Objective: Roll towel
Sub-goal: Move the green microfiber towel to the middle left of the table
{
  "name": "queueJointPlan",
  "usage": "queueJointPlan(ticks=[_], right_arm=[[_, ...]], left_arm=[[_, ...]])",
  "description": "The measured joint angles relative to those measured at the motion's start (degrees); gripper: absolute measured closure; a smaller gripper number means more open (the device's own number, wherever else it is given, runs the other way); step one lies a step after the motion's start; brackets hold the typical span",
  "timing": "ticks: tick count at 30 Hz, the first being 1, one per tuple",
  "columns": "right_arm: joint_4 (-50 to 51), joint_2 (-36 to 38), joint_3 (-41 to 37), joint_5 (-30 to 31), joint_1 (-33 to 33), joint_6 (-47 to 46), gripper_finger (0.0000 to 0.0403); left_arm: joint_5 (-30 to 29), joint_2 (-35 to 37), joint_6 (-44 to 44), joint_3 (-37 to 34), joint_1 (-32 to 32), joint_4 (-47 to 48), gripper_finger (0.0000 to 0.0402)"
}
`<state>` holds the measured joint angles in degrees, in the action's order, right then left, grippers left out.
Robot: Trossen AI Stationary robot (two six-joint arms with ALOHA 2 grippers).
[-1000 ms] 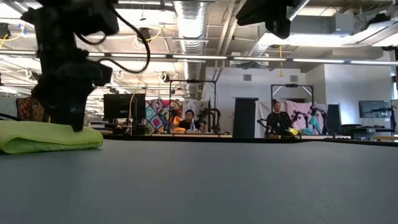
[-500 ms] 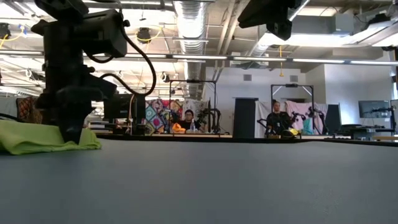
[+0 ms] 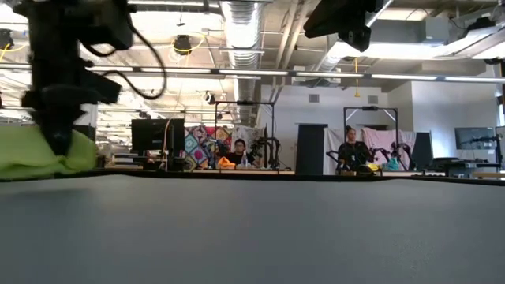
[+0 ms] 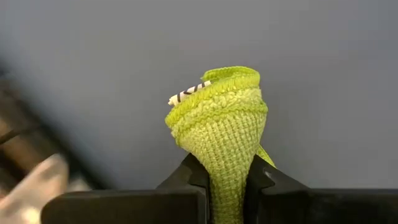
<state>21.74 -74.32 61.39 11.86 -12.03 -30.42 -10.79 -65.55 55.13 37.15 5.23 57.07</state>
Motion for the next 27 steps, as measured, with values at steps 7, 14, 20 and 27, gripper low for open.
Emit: queueJointPlan(ticks=[7,14,20,27], right_arm=[[-3.5,0.0,0.0,0.1,0.0,4.3,0.0334],[-6.0,0.0,0.0,0.1,0.0,6.1,0.0334],[-5.9,0.0,0.0,0.1,-0.9,6.1,0.0334],[-6.6,-0.1,0.0,-1.3,-1.5,4.5,0.0334]], left_arm=[[0.0,1.8,-1.2,0.0,0.5,8.8,0.0386],[-1.4,-12.6,-1.1,0.1,3.7,5.9,0.0388],[-4.0,-24.4,3.2,5.6,6.6,1.4,0.0387],[-3.2,-30.2,-5.5,17.5,6.1,0.7,0.0384]])
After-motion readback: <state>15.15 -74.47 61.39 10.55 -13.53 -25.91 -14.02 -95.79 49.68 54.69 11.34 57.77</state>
